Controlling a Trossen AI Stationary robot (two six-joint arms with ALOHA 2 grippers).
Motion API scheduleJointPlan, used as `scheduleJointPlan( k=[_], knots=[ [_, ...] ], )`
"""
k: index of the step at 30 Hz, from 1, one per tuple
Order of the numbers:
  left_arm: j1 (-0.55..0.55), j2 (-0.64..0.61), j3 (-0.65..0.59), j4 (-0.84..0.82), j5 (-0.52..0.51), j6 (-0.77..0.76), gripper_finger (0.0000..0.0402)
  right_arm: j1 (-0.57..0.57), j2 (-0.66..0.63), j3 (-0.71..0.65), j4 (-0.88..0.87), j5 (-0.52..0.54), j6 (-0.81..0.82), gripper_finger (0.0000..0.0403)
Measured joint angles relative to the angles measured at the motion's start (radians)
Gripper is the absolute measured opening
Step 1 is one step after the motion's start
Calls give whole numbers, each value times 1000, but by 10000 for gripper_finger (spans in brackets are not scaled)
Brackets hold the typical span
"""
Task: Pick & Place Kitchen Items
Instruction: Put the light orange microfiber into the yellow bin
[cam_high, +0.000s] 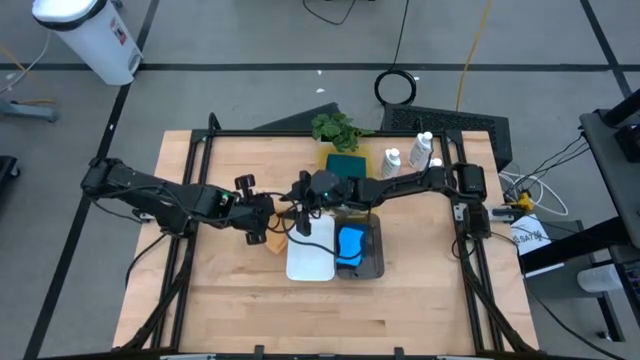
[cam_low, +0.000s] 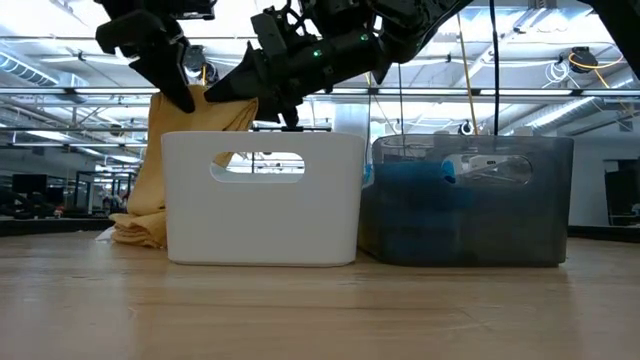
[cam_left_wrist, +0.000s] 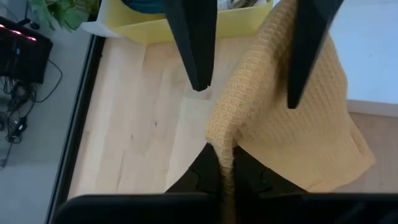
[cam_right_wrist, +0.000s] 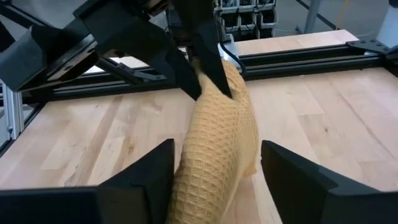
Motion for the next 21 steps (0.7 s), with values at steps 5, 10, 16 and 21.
scheduleJointPlan(
  k=[5,10,16,21],
  knots=[
    [0,0,0,1,0,-7,17,-9,0,0,-11,-1,2,165],
    [0,0,0,2,0,-16,11,-19,0,0,-24,-6,17,104],
    [0,0,0,33,2,-26,39,-20,0,0,-41,-8,-41,24],
    [0,0,27,32,87,-13,65,-21,-6,0,-69,-8,-93,9]
  ],
)
